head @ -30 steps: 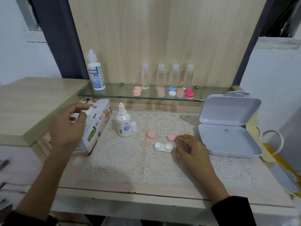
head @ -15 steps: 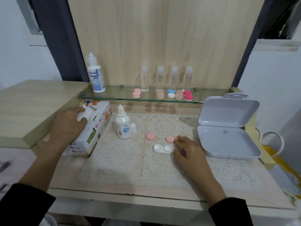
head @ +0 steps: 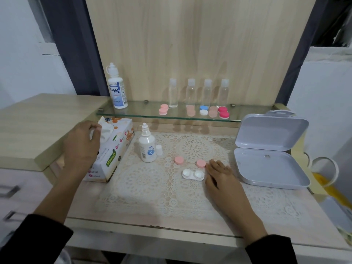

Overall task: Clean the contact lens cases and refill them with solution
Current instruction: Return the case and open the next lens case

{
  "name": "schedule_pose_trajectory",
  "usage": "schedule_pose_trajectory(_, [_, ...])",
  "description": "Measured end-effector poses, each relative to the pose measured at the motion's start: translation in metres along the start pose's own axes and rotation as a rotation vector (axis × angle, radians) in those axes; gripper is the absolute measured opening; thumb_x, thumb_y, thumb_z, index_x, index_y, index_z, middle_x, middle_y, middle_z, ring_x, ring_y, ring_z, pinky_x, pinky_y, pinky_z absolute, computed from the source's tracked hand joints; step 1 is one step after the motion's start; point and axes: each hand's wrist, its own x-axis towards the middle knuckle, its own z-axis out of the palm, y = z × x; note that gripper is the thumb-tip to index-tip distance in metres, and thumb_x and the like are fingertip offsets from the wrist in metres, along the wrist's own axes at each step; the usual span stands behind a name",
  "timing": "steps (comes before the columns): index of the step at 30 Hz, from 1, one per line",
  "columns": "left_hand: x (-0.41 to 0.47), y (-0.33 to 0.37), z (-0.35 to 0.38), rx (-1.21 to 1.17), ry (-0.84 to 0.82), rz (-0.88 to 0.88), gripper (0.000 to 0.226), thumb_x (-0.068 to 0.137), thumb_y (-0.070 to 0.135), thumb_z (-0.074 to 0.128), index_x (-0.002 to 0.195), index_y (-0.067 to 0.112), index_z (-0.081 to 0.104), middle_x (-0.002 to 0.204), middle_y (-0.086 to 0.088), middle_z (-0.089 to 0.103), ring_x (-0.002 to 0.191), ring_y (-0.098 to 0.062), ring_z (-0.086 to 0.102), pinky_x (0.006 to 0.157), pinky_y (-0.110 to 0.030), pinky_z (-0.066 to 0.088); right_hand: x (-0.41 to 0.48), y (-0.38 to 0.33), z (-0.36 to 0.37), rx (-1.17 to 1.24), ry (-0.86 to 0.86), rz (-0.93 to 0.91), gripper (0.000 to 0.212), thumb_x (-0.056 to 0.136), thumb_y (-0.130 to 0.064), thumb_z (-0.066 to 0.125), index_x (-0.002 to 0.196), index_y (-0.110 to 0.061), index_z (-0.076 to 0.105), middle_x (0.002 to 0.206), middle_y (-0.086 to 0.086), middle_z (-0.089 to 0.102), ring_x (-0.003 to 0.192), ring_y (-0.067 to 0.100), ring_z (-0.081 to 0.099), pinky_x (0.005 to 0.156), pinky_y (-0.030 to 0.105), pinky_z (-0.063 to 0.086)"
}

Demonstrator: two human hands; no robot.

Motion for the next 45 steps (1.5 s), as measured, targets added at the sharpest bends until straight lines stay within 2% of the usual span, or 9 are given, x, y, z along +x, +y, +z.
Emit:
schedule_pose_trajectory(6, [-0.002, 0.013, -0.012, -0.113, 0.082, -0.089, 0.023, 0.101, 0.023, 0.038, 0.113, 0.007, 0.050, 0.098, -0.018, 0.063, 0.089, -0.038, 0.055, 0.072, -0.039, 0.037, 0.000, 0.000, -0.001, 0.013, -0.004, 0.009, 0.062, 0.089, -0.034, 0.024, 0.141, -0.009, 0.047, 0.152, 0.005, 0.038, 0.145, 0.018, 0.027, 0.117, 0.025, 0.005])
schedule_pose_trajectory(11, [0.011, 0.022, -0.030, -0.359, 0.180, -0.184, 0.011, 0.100, 0.026, 0.039, 0.096, 0.030, 0.048, 0.065, 0.003, 0.053, 0.056, 0.005, 0.048, 0.063, -0.029, 0.031, 0.001, 0.000, -0.003, 0.009, -0.001, -0.010, 0.044, 0.101, -0.021, 0.038, 0.142, -0.008, 0.046, 0.153, 0.006, 0.037, 0.145, 0.018, 0.026, 0.117, 0.025, 0.003])
schedule_pose_trajectory(17, [0.009, 0.043, -0.045, -0.642, 0.179, -0.194, 0.013, 0.097, 0.032, 0.043, 0.087, 0.040, 0.047, 0.056, 0.013, 0.051, 0.049, 0.000, 0.040, 0.054, -0.021, 0.034, 0.000, 0.000, -0.003, 0.022, 0.008, -0.017, 0.042, 0.101, -0.019, 0.040, 0.141, -0.007, 0.046, 0.152, 0.007, 0.038, 0.145, 0.019, 0.027, 0.117, 0.026, 0.006])
schedule_pose_trajectory(25, [0.001, 0.079, -0.064, -0.936, 0.227, -0.088, 0.024, 0.097, 0.014, 0.038, 0.090, 0.032, 0.053, 0.068, 0.015, 0.047, 0.055, -0.002, 0.035, 0.053, -0.018, 0.030, -0.001, -0.002, -0.008, 0.072, 0.026, -0.019, 0.040, 0.097, -0.012, 0.048, 0.136, -0.006, 0.052, 0.146, 0.006, 0.047, 0.141, 0.019, 0.034, 0.117, 0.024, 0.014])
schedule_pose_trajectory(29, [-0.002, 0.089, -0.070, -1.047, 0.172, -0.074, 0.033, 0.090, 0.005, 0.038, 0.077, 0.029, 0.057, 0.075, 0.014, 0.050, 0.061, -0.004, 0.034, 0.058, -0.022, 0.028, -0.001, -0.001, -0.014, 0.123, 0.006, 0.000, 0.029, 0.092, -0.006, 0.054, 0.118, 0.002, 0.064, 0.126, 0.013, 0.063, 0.122, 0.022, 0.048, 0.096, -0.004, 0.015])
schedule_pose_trajectory(34, [-0.018, 0.111, -0.076, -1.177, -0.026, -0.019, 0.033, 0.088, -0.003, 0.045, 0.095, 0.024, 0.062, 0.078, 0.011, 0.057, 0.068, -0.003, 0.049, 0.059, -0.016, 0.039, 0.000, 0.001, -0.010, 0.142, 0.017, -0.006, 0.039, 0.095, -0.014, 0.054, 0.133, -0.011, 0.057, 0.142, 0.003, 0.051, 0.139, 0.017, 0.037, 0.111, 0.019, 0.016])
schedule_pose_trajectory(37, [-0.029, 0.120, -0.077, -1.177, -0.198, 0.128, 0.049, 0.080, -0.019, 0.050, 0.115, 0.016, 0.054, 0.109, 0.008, 0.062, 0.100, -0.007, 0.059, 0.078, -0.022, 0.052, 0.000, 0.001, -0.010, 0.145, 0.024, -0.005, 0.034, 0.093, -0.010, 0.054, 0.127, -0.009, 0.062, 0.136, 0.007, 0.057, 0.133, 0.021, 0.043, 0.105, 0.010, 0.019])
schedule_pose_trajectory(40, [-0.037, 0.122, -0.072, -1.083, -0.296, 0.225, 0.063, 0.075, -0.024, 0.058, 0.126, 0.011, 0.048, 0.130, 0.001, 0.053, 0.118, -0.009, 0.054, 0.095, -0.028, 0.050, -0.001, 0.000, -0.012, 0.138, 0.021, -0.010, 0.030, 0.092, -0.008, 0.055, 0.120, -0.006, 0.066, 0.127, 0.009, 0.063, 0.125, 0.023, 0.049, 0.093, 0.006, 0.022])
schedule_pose_trajectory(45, [-0.049, 0.119, -0.055, -1.000, -0.304, 0.194, 0.046, 0.076, -0.011, 0.067, 0.116, 0.011, 0.058, 0.122, 0.000, 0.060, 0.112, -0.008, 0.059, 0.091, -0.022, 0.050, -0.002, 0.000, -0.011, 0.146, 0.030, -0.023, 0.033, 0.094, -0.011, 0.055, 0.126, -0.009, 0.063, 0.133, 0.007, 0.060, 0.130, 0.022, 0.046, 0.099, 0.013, 0.022])
